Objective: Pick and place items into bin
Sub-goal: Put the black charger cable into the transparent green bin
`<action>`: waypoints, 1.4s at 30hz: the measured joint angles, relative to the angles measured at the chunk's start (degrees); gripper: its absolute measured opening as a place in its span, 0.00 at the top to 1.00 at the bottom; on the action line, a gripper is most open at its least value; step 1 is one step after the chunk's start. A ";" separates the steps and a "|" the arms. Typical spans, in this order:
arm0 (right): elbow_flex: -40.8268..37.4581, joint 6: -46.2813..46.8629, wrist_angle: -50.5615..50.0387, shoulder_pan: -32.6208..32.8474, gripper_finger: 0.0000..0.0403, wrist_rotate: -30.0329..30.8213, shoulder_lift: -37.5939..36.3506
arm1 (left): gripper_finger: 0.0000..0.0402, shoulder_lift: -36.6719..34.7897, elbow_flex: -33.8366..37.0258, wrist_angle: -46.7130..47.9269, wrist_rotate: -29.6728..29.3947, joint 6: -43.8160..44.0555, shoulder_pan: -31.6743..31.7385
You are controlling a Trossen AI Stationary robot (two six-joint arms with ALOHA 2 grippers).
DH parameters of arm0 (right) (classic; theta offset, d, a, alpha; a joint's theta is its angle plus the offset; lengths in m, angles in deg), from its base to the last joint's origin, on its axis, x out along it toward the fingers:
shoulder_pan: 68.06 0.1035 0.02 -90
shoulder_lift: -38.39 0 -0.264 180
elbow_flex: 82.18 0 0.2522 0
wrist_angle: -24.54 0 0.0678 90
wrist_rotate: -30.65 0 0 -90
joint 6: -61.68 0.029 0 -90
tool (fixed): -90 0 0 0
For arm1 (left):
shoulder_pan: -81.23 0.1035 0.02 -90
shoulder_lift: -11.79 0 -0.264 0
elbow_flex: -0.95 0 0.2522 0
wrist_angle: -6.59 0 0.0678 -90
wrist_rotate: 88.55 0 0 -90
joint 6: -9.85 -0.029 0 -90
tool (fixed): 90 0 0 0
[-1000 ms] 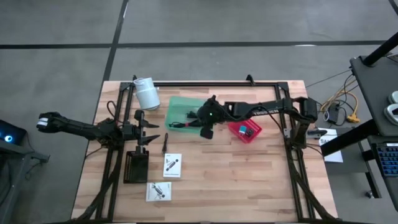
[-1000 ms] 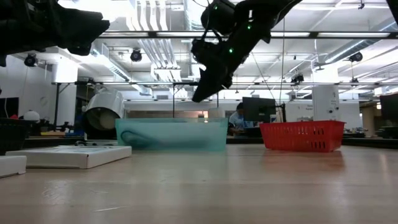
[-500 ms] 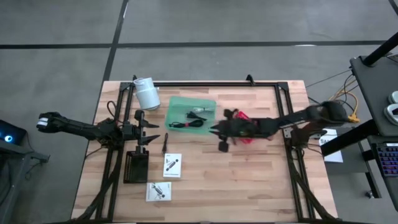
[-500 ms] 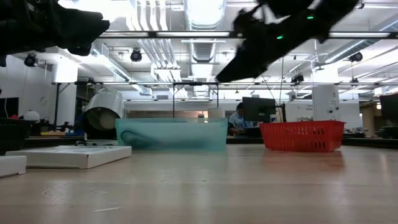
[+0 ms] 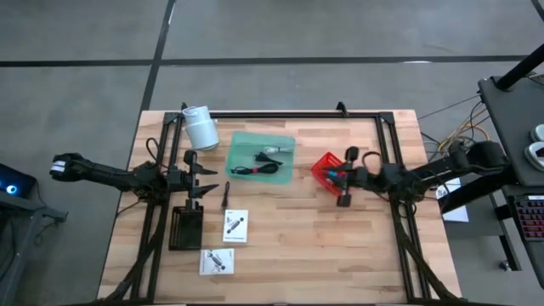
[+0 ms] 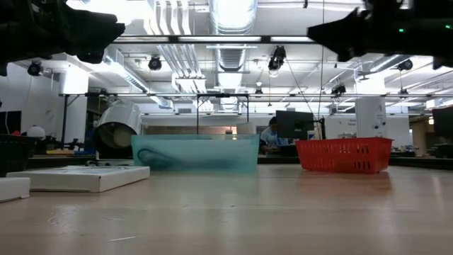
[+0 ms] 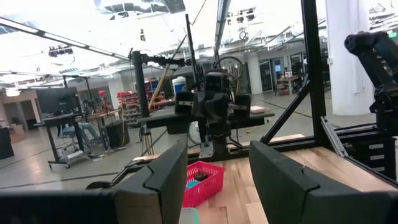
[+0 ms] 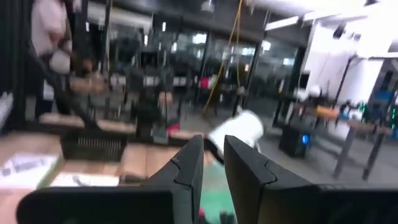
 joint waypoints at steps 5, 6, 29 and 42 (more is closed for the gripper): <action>-6.78 -1.26 2.68 0.00 0.87 3.84 -9.76 | 0.61 0.00 0.00 0.00 -0.03 0.08 0.00; -8.13 -2.02 2.63 0.00 0.87 4.44 -12.43 | 0.61 0.03 0.00 0.01 0.00 0.17 0.00; -9.02 -11.69 -30.33 0.00 0.87 1.16 -43.38 | 0.61 10.82 -1.36 -3.05 -0.05 0.12 0.00; -9.02 -15.89 -30.18 -0.02 0.87 1.36 -43.33 | 0.61 22.79 -20.61 19.97 -8.13 29.03 0.17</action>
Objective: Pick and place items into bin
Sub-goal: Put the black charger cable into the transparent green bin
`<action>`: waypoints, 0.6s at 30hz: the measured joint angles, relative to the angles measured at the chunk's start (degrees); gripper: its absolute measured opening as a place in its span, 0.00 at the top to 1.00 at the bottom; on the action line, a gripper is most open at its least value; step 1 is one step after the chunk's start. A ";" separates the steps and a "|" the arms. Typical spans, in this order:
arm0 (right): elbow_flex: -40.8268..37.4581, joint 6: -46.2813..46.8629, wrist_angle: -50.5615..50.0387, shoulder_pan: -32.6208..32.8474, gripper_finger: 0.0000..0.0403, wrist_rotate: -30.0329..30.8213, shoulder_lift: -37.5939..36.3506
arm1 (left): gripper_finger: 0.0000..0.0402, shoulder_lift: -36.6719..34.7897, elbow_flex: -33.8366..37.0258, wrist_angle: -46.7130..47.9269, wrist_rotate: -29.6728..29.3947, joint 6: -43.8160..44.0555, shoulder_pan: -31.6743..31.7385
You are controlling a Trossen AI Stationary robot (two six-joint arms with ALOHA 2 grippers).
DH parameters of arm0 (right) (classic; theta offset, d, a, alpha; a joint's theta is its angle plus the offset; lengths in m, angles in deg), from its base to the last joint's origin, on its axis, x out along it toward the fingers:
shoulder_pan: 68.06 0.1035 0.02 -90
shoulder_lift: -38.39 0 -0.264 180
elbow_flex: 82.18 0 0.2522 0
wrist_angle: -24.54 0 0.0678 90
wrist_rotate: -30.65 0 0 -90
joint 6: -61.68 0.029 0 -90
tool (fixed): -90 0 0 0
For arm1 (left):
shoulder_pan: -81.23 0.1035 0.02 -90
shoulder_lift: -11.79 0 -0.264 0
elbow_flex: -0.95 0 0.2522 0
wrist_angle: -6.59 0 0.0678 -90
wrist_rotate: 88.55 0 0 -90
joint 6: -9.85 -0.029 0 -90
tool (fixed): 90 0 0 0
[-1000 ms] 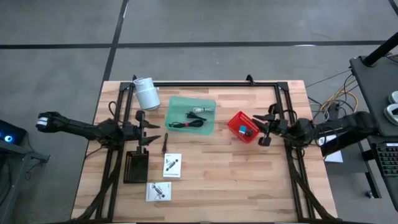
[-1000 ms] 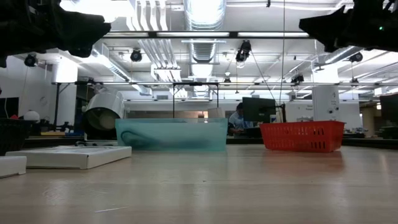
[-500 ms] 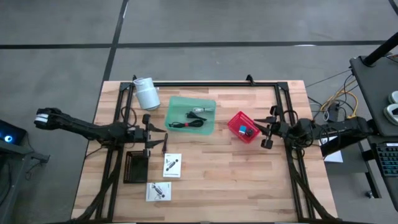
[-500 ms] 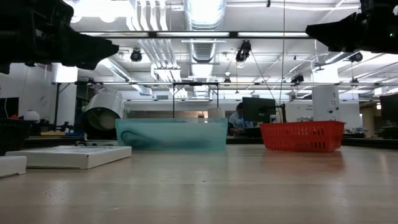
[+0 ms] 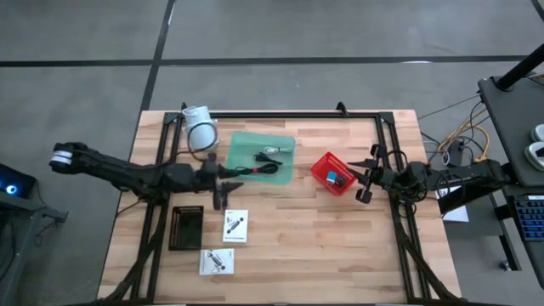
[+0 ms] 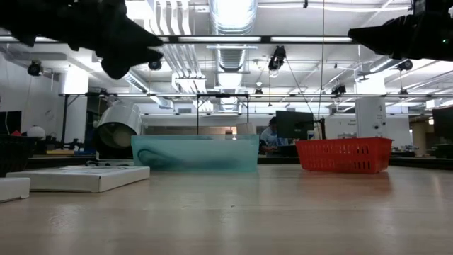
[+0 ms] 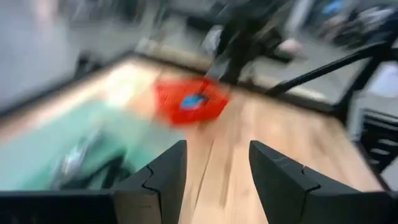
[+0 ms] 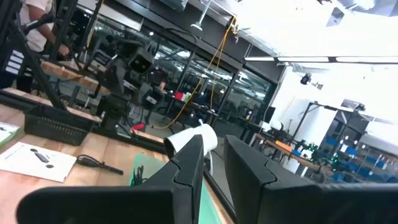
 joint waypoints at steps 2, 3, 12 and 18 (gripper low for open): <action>0.00 -0.35 0.02 0.00 0.87 -0.02 -0.02 | 0.61 1.75 -5.01 10.91 -2.49 7.80 0.00; 0.00 -0.35 0.02 0.00 0.87 0.00 -0.02 | 0.61 2.72 -7.45 16.24 -3.49 12.35 0.00; 0.00 -1.85 0.11 -0.02 0.87 0.00 0.00 | 0.61 12.48 -27.52 56.35 -4.05 43.07 0.02; 0.00 -1.88 0.13 -0.02 0.87 -0.01 0.07 | 0.61 20.19 -31.70 65.92 -1.83 52.65 0.07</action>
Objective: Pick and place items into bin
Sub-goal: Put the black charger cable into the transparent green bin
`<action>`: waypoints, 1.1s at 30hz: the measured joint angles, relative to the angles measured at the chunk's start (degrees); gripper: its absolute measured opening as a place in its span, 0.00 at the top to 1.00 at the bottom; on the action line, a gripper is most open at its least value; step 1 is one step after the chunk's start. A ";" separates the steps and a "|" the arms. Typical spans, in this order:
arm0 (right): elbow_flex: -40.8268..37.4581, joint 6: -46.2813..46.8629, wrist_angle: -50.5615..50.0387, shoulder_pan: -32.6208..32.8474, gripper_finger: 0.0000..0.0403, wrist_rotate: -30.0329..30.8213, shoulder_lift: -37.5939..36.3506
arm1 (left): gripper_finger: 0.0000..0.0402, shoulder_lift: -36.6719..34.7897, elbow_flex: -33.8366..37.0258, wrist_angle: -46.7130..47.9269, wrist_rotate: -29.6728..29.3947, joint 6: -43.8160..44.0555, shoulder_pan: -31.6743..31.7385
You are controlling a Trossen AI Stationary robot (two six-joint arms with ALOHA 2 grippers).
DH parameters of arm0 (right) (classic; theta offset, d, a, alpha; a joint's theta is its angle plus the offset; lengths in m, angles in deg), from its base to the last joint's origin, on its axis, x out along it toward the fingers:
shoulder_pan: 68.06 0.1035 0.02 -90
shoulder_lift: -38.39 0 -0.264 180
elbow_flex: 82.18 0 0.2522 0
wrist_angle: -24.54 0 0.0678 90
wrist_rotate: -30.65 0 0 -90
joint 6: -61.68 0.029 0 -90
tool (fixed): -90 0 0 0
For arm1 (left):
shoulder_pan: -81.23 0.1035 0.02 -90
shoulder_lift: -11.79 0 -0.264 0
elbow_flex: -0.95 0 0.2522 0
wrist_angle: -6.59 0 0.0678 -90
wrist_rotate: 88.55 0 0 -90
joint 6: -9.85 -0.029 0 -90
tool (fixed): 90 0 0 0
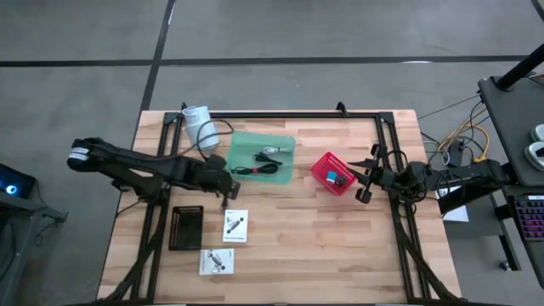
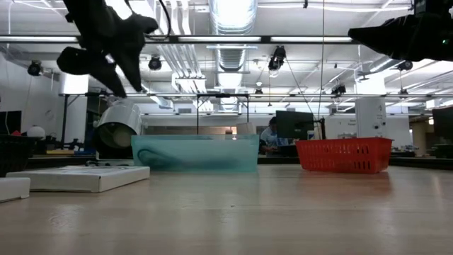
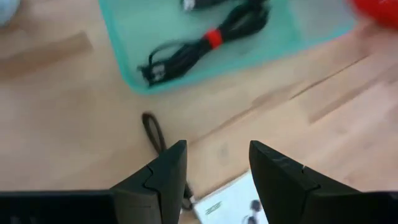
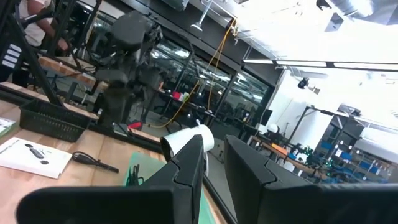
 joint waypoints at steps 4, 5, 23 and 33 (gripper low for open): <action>0.00 -0.15 0.00 0.00 0.87 -0.02 0.00 | 0.61 5.05 -0.27 -0.19 5.65 -0.36 0.19; 0.00 -0.17 0.00 0.00 0.87 -0.02 0.02 | 0.61 6.01 -0.29 -0.13 6.44 -0.42 0.20; 0.03 -0.45 -0.15 0.04 0.87 -0.02 1.16 | 0.61 17.37 0.21 1.32 7.62 -0.51 0.31; 0.07 -1.42 -0.15 0.02 0.87 -0.04 1.88 | 0.61 22.71 0.21 1.23 7.75 -0.79 0.58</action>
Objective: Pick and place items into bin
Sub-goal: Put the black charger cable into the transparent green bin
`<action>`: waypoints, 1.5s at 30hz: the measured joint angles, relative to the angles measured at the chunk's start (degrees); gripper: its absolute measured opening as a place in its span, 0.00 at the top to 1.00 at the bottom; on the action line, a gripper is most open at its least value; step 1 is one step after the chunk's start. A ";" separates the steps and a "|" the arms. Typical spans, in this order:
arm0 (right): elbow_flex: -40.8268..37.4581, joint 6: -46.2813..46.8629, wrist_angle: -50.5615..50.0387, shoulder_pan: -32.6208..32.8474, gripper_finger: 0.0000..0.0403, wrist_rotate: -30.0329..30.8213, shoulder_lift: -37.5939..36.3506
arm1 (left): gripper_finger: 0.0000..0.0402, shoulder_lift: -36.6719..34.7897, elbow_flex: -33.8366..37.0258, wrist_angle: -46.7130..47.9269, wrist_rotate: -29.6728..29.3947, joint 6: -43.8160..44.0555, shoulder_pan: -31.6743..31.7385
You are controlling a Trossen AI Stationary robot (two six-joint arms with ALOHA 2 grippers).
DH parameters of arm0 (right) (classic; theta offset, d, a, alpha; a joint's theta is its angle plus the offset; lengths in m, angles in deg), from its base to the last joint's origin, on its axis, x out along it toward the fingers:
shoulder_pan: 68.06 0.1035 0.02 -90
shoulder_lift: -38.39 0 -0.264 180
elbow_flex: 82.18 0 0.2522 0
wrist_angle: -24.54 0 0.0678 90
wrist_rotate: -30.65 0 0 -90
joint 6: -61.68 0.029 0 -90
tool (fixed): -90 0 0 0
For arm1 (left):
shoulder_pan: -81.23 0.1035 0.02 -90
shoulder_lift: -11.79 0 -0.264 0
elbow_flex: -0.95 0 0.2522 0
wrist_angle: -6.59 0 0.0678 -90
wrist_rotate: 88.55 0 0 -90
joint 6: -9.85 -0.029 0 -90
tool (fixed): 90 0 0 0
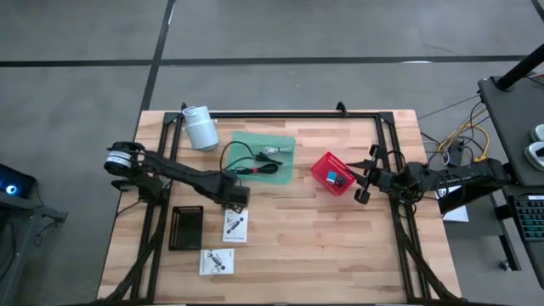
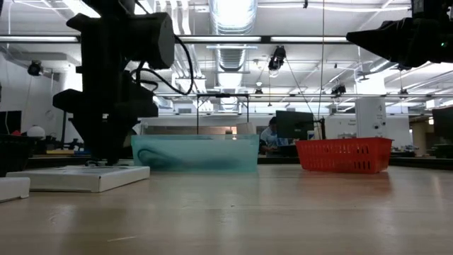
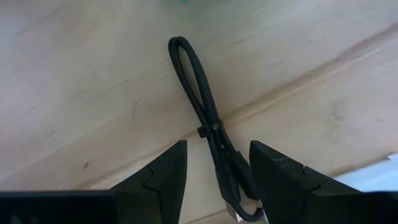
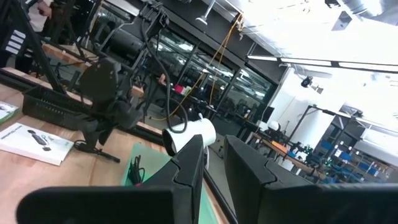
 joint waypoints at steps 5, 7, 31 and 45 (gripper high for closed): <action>0.00 -0.01 0.01 0.00 0.87 0.00 0.02 | 0.61 1.40 -0.01 -0.09 -0.01 0.19 0.25; 0.00 -0.03 0.01 -0.02 0.87 0.00 0.02 | 0.61 1.72 0.09 -0.13 -0.02 0.17 0.45; 0.00 0.06 -0.05 -0.02 0.87 -0.02 0.35 | 0.98 3.61 -1.90 0.33 5.58 -16.10 1.45; -0.01 0.21 -0.05 -0.02 0.87 -0.02 0.37 | 0.99 3.48 -18.90 -1.79 2.45 -42.65 1.56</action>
